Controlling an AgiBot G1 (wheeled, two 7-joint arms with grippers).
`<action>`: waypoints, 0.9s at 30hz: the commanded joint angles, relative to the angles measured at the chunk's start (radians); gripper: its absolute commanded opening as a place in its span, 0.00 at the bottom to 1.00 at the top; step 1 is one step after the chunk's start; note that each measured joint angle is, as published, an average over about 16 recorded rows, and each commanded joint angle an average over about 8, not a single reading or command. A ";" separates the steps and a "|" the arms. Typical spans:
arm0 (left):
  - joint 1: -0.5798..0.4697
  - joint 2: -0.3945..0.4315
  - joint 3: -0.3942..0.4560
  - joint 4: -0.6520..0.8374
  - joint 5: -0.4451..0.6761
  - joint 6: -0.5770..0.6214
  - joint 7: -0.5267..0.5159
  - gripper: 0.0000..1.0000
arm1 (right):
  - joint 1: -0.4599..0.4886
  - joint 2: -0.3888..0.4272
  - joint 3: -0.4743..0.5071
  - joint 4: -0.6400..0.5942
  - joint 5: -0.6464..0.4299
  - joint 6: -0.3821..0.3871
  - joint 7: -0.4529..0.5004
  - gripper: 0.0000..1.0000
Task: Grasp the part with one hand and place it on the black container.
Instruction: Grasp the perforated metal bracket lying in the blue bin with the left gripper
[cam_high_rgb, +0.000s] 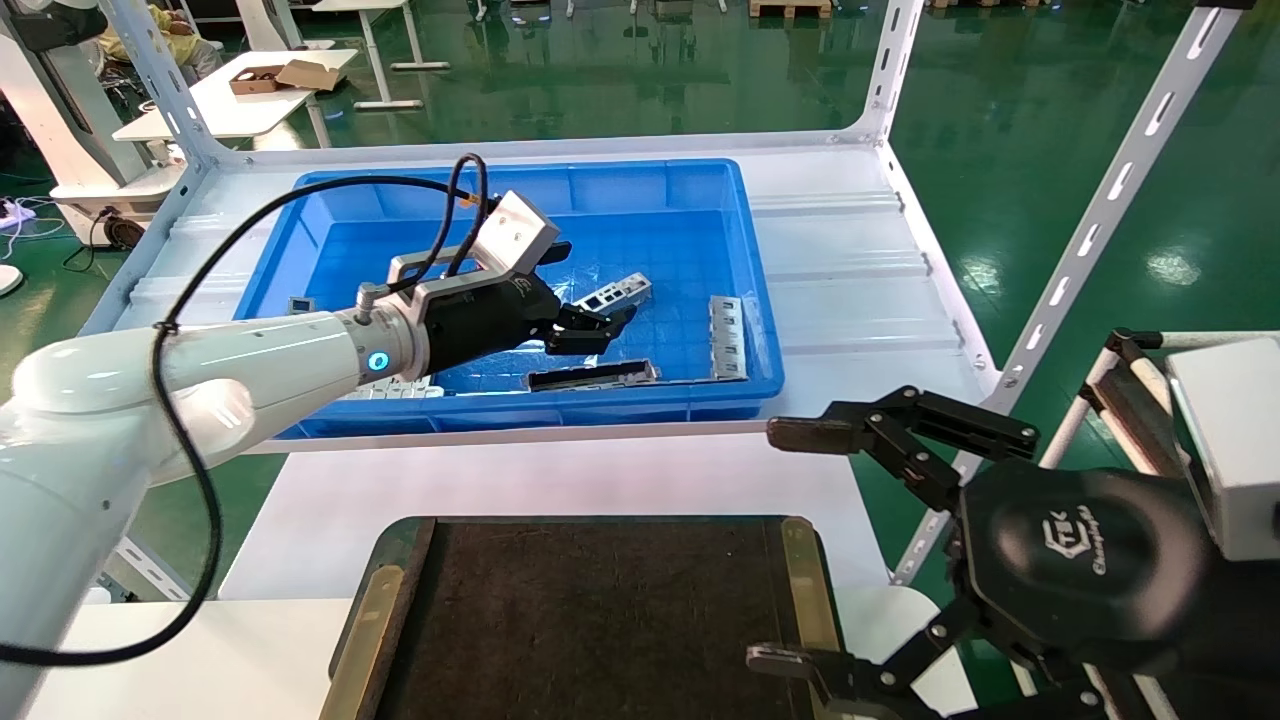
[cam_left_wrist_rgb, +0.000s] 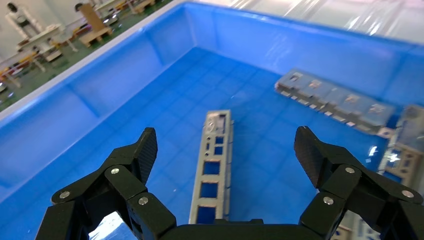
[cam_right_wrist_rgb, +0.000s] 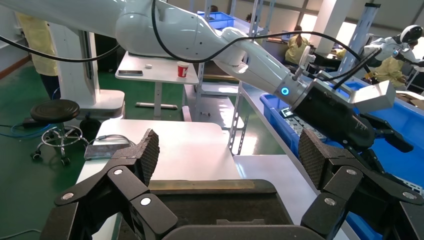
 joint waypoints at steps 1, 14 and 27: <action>-0.012 0.020 -0.002 0.043 0.000 -0.027 0.025 1.00 | 0.000 0.000 0.000 0.000 0.000 0.000 0.000 1.00; -0.019 0.043 0.017 0.096 -0.011 -0.056 -0.029 0.00 | 0.000 0.000 -0.001 0.000 0.001 0.000 -0.001 0.00; 0.004 0.043 0.056 0.088 -0.005 -0.082 -0.083 0.00 | 0.000 0.001 -0.002 0.000 0.001 0.001 -0.001 0.00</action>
